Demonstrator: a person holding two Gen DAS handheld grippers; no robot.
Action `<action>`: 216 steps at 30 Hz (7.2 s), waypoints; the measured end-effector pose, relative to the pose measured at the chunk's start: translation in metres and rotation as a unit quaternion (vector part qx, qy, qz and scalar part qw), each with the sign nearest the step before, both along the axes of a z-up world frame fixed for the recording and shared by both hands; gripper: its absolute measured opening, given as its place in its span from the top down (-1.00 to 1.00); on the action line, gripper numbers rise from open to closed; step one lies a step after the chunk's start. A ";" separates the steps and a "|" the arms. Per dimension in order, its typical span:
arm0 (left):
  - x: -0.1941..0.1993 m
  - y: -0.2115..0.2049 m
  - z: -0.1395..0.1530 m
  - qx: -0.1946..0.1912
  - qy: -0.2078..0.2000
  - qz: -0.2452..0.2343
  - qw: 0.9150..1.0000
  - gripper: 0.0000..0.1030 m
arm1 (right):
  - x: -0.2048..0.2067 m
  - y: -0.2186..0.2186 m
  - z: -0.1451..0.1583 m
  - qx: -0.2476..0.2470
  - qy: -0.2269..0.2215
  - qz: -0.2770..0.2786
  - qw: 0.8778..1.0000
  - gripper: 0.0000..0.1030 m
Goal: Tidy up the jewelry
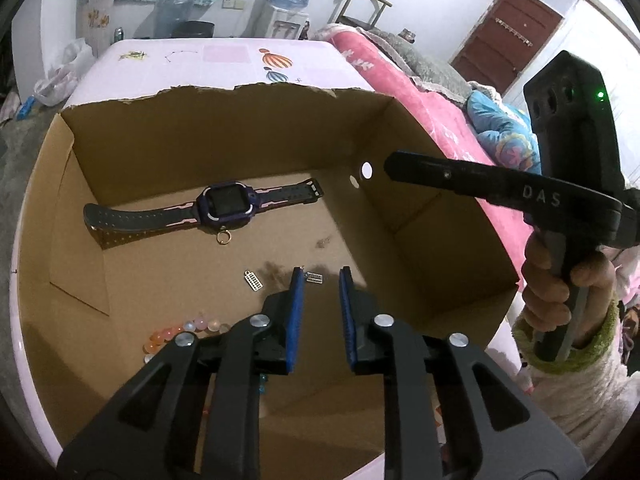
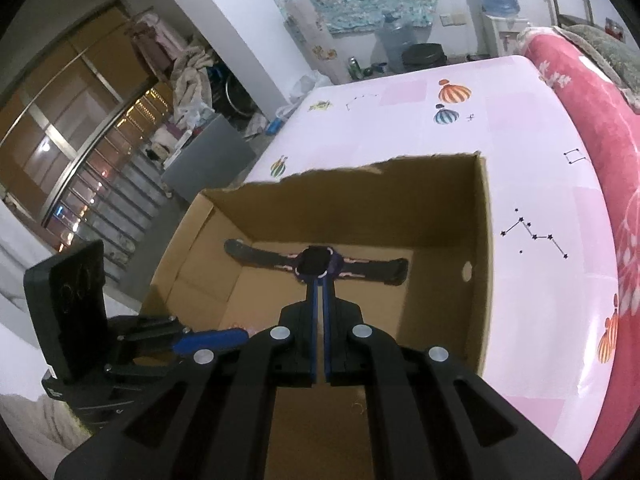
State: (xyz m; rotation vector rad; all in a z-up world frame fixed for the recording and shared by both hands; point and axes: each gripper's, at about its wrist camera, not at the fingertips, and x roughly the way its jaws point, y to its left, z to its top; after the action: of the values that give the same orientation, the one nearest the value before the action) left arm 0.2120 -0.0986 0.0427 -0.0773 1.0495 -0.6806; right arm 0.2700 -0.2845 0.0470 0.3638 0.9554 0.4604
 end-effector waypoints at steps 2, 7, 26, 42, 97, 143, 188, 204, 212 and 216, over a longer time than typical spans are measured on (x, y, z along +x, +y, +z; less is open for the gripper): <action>0.000 0.001 0.001 0.000 -0.004 0.003 1.000 0.59 | 0.000 -0.004 0.001 0.003 -0.004 -0.006 1.000 0.94; -0.003 0.006 0.007 -0.005 -0.009 0.008 1.000 0.59 | -0.011 -0.014 0.010 0.013 -0.017 -0.024 0.999 0.91; -0.080 0.045 0.054 0.031 -0.113 0.021 0.993 -0.63 | -0.122 0.000 0.038 0.001 -0.094 -0.102 0.990 -0.26; -0.152 0.059 -0.002 0.090 -0.080 -0.021 0.993 -0.76 | -0.198 -0.006 0.008 -0.018 -0.056 -0.124 0.991 -0.31; -0.135 0.070 -0.076 0.168 -0.082 0.014 0.982 -0.84 | -0.165 0.064 -0.091 0.001 0.057 -0.106 0.993 -0.19; -0.146 -0.053 -0.070 0.090 -0.115 -0.150 0.978 0.32 | -0.233 -0.029 -0.086 0.074 0.000 -0.169 0.983 -0.06; -0.162 -0.021 -0.021 0.085 -0.184 -0.124 0.971 0.64 | -0.196 -0.016 -0.086 -0.223 0.038 -0.185 0.956 0.81; -0.173 0.013 0.040 0.039 -0.250 -0.091 0.963 0.64 | -0.228 -0.015 0.010 -0.204 -0.082 -0.231 0.948 0.82; -0.165 0.029 0.076 0.016 -0.284 -0.068 0.956 0.64 | -0.215 -0.014 0.078 -0.205 -0.182 -0.221 0.936 0.82; -0.155 0.033 0.090 0.006 -0.293 -0.048 0.955 0.64 | -0.198 -0.007 0.102 -0.182 -0.222 -0.195 0.938 0.82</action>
State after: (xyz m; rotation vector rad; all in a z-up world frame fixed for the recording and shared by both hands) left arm 0.0572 -0.0655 0.1327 0.1807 0.4861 -0.7246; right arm 0.0717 -0.2914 0.1492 0.0960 0.4906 -0.0088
